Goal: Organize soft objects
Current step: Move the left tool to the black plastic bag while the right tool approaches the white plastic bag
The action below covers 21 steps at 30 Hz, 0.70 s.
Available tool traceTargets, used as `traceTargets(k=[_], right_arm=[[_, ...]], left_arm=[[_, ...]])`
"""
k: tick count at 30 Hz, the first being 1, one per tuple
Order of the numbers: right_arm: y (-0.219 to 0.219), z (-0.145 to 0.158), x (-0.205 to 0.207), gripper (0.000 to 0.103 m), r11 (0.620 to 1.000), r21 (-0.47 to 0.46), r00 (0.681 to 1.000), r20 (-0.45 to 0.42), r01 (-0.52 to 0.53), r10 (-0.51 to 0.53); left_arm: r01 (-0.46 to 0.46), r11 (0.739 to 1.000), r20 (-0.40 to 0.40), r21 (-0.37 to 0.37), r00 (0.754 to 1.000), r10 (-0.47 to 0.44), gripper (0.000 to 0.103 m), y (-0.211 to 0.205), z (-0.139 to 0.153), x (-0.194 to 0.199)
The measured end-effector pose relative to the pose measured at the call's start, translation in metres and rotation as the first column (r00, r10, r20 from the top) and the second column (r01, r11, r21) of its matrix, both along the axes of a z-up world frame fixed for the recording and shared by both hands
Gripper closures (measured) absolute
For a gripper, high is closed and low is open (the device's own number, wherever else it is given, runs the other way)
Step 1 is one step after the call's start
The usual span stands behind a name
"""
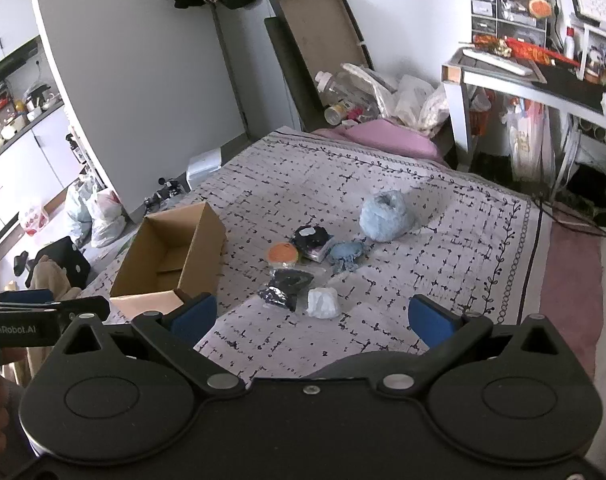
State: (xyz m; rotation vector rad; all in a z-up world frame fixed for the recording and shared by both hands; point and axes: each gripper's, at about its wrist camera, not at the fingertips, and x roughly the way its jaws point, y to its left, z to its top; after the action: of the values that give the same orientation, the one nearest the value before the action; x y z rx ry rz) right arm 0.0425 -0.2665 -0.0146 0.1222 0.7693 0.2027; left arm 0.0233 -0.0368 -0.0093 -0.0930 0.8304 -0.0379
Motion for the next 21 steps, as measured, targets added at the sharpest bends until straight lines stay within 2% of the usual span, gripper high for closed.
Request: traceTargets(k=[13,21], right_arm=[[-0.02,-0.021,0.031,0.0,0.998,0.052,0.998,-0.048,0.042,-0.039],[-0.03,-0.035,0.051,0.0,0.994,0.08,0.995,-0.08,0.068,-0.061]], left_arm=[[0.063,0.997,0.015,-0.036,0.998,-0.062,0.001,-0.013,-0.013,0.031],[0.078,0.995,-0.013,-0.058,0.997,-0.079,0.002,-0.021,-0.03,0.051]])
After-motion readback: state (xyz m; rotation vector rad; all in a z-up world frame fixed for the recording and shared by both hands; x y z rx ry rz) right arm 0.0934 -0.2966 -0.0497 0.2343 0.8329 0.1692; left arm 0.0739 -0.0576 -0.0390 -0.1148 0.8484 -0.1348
